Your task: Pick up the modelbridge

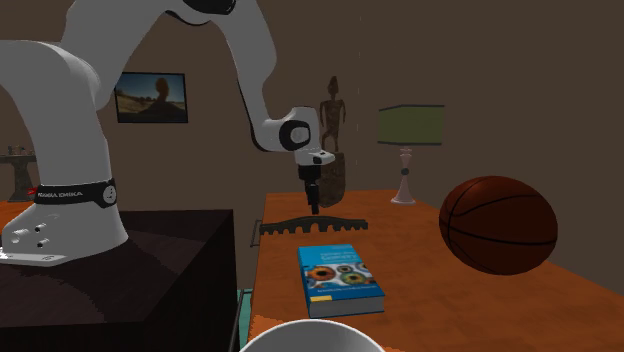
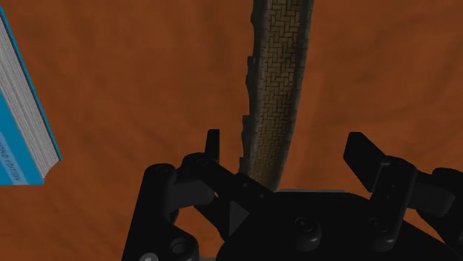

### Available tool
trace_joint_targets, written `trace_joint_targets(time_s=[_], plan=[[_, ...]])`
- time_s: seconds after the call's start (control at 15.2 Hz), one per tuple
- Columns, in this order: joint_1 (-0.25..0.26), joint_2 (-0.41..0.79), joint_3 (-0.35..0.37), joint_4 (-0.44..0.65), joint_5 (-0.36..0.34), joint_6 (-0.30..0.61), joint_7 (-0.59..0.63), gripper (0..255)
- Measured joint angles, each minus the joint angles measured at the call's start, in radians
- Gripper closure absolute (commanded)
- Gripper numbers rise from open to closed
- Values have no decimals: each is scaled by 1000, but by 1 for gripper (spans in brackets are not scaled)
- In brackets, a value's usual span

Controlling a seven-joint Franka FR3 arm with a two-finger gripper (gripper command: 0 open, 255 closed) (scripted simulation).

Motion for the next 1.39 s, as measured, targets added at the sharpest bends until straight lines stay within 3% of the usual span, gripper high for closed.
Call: trace_joint_targets(time_s=[0.46, 0.53, 1.39], plan=[[30, 95, -34, 46, -20, 51, 17, 0], [30, 99, -36, 47, -21, 54, 17, 255], [24, 74, -27, 37, -17, 39, 14, 255]])
